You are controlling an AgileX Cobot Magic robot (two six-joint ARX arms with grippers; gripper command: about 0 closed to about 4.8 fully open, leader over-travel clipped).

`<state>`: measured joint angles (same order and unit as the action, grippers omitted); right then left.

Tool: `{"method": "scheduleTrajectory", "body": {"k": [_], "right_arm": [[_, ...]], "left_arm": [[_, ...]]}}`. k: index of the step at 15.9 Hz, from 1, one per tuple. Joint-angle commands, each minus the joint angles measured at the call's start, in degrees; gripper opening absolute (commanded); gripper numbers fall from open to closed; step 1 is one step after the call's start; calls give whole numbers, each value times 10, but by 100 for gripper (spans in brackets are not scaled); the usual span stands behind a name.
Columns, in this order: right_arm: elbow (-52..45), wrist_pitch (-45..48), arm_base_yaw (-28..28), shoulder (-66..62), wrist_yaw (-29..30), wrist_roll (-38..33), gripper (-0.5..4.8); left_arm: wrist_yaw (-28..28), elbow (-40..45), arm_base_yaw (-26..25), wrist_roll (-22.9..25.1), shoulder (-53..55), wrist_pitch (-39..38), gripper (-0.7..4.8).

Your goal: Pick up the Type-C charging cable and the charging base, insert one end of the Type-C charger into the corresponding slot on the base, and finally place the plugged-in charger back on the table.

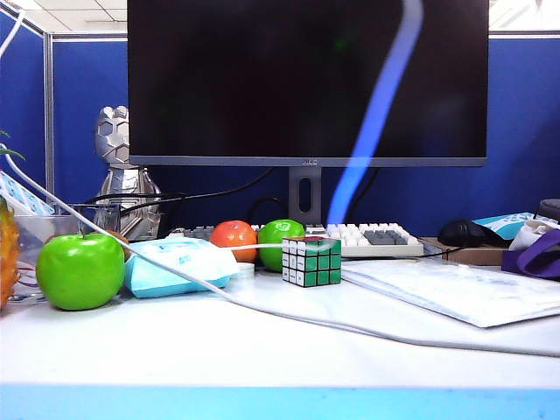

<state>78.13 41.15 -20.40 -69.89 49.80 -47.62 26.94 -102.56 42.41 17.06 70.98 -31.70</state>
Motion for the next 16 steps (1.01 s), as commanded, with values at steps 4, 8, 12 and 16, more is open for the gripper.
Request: {"method": "scheduleTrajectory", "body": {"k": [4,8,12,16], "right_arm": [[2,44,-5,2,14,-6,-1],[2,43,-5,2,29,-6,-1],[2,41,-5,2,44,-6,-1],[2,35,-5,1,57,-6,-1]], "left_arm": [[70,-2,0,-38,12,27,-6],[82,-2,0,-87,26,47,-6],[106,-2,0,-120,45,57,-6],[130,-2,0,-155,56,83,-6]]}}
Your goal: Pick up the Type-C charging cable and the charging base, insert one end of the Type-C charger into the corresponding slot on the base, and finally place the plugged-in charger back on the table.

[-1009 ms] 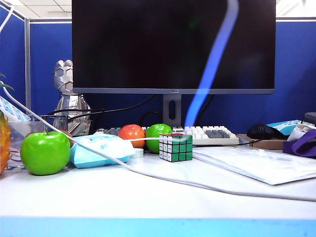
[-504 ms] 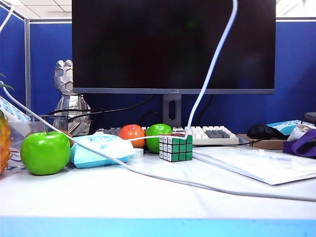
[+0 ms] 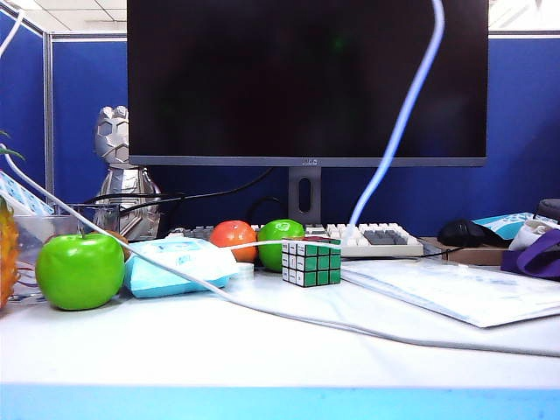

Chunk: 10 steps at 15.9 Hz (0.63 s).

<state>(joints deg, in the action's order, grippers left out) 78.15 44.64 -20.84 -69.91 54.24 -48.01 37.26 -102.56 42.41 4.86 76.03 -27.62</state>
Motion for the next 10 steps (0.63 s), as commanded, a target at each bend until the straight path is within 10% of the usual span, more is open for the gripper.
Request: {"method": "scheduleTrajectory", "body": {"k": [1,10], "right_arm": [[2,-15,-8,1,17,1,-1],[2,-26,-19,-9,29,15,-1]], "left_arm": [[33,-2,0,-37,11,58,-6],[66,-2,0,-50,14,72,-6]]}}
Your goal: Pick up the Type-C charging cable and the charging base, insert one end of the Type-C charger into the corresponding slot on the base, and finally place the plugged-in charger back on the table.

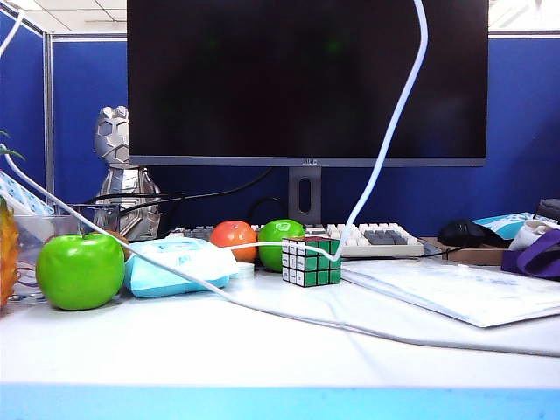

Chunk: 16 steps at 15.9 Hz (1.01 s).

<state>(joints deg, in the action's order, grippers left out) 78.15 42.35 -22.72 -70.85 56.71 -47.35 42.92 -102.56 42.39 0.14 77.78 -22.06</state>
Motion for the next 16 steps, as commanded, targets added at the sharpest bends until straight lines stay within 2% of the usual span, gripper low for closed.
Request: {"method": "scheduleTrajectory", "body": {"k": [1,7,10,13,16], "right_arm": [[2,-18,0,0,21,9,-1],[2,-18,0,2,31,9,-1],[2,-18,0,2,33,9,-1],[2,-18,0,1,32,13,-1],[1,-65,0,1,41,29,-1]], "left_arm": [[13,-2,0,-4,-3,16,-6],[9,-2,-2,-4,-3,27,-6],[10,-2,-22,-9,-3,30,-6],[33,-2,-28,-16,-4,31,-6],[38,-2,-28,-24,-4,58,-6]]}}
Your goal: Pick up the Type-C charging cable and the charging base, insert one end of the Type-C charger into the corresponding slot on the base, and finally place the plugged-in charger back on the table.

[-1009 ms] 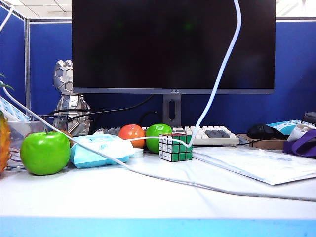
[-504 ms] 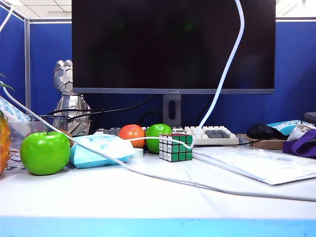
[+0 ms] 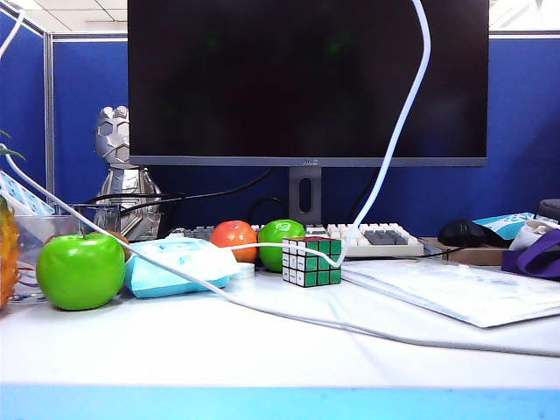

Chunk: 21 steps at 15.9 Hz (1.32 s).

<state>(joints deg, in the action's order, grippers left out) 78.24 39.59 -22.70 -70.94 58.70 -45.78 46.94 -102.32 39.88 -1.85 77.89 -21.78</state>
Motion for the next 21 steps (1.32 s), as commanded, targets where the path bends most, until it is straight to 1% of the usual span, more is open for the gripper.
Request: {"method": "scheduleTrajectory", "body": {"k": [1,4,7,9,12,17,18,19,21], "right_arm": [[0,-44,0,2,28,14,-1],[0,-59,0,2,32,40,-1],[-1,-64,0,3,31,73,-1],[-1,-68,0,3,30,73,-1],[-1,-147,0,3,58,119,-1],[0,-153,0,7,51,118,1],[0,-153,0,13,20,113,213],[1,-153,1,18,0,112,265],[1,-149,8,27,-7,113,265]], "left_arm": [[-2,-5,-3,-6,-5,61,-6],[-2,-5,-3,-5,-5,75,-6],[-2,-5,-3,-5,-6,104,-6],[-2,-5,-3,-5,-6,117,-6],[-2,-5,-3,-5,-6,129,-6],[-2,-5,-3,-5,-6,129,-6],[-2,-5,-3,-4,-6,128,-6],[-2,-5,-3,-3,-6,127,-6],[-2,-5,-3,-3,-6,126,-6]]}}
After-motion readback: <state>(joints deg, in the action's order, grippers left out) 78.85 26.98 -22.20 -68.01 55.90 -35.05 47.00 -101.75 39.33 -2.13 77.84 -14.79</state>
